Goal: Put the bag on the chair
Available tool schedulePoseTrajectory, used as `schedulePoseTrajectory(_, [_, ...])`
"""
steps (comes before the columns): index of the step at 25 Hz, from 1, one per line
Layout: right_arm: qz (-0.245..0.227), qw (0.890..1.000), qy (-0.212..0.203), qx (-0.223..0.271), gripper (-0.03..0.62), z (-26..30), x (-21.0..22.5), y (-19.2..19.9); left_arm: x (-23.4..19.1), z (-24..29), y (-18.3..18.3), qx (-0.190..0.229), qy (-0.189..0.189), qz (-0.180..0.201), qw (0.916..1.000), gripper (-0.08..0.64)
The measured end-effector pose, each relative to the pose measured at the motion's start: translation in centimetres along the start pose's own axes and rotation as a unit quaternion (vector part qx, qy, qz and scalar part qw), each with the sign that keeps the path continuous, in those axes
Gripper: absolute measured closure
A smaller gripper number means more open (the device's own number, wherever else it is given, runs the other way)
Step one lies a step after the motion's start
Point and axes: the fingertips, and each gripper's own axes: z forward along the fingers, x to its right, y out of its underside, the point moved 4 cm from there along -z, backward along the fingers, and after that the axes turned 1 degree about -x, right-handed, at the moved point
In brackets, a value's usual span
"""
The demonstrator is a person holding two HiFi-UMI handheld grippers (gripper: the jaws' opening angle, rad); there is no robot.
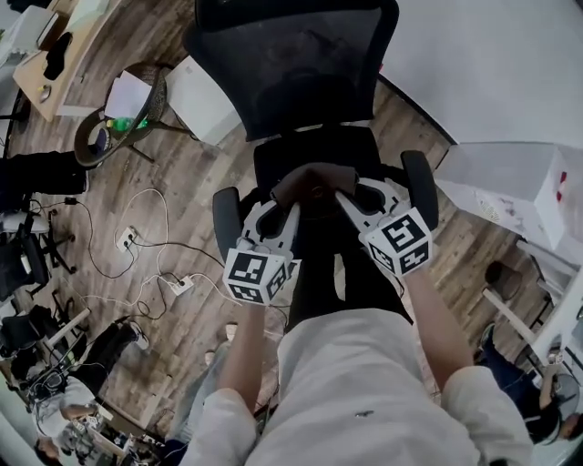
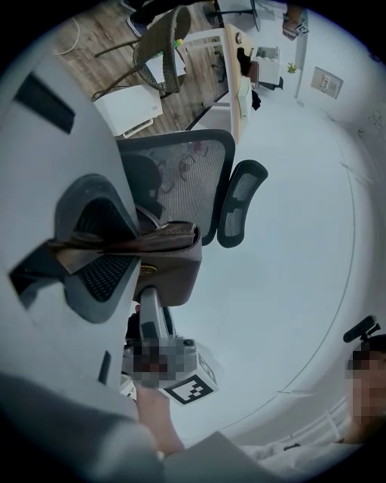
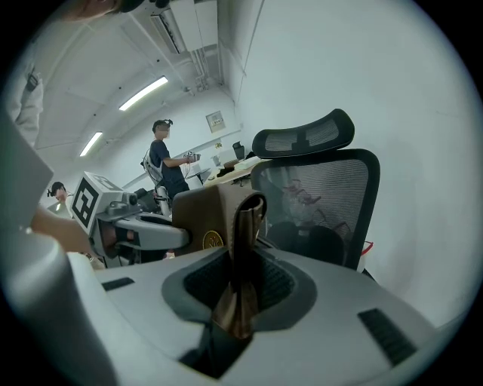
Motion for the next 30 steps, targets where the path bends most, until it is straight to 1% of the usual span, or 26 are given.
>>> schedulePoseTrajectory(11, [0.012,1.000,-0.001,-0.001,0.508,3.6,4.1,2.3,-2.1,4.8,1.9,-0.011,-0.009,0.015,0.9998,0.506])
schedulePoseTrajectory(20, [0.000,1.000,-0.004,-0.014,0.508,6.6,6.4,4.4,-4.2,7.8,4.3,-0.019,-0.016,0.011,0.9996,0.506])
schedulePoseTrajectory(30, [0.009,1.000,-0.003,-0.028,0.505,10.3,8.4,7.4,-6.8,10.7,7.1,-0.038,-0.019,0.020,0.9989,0.506])
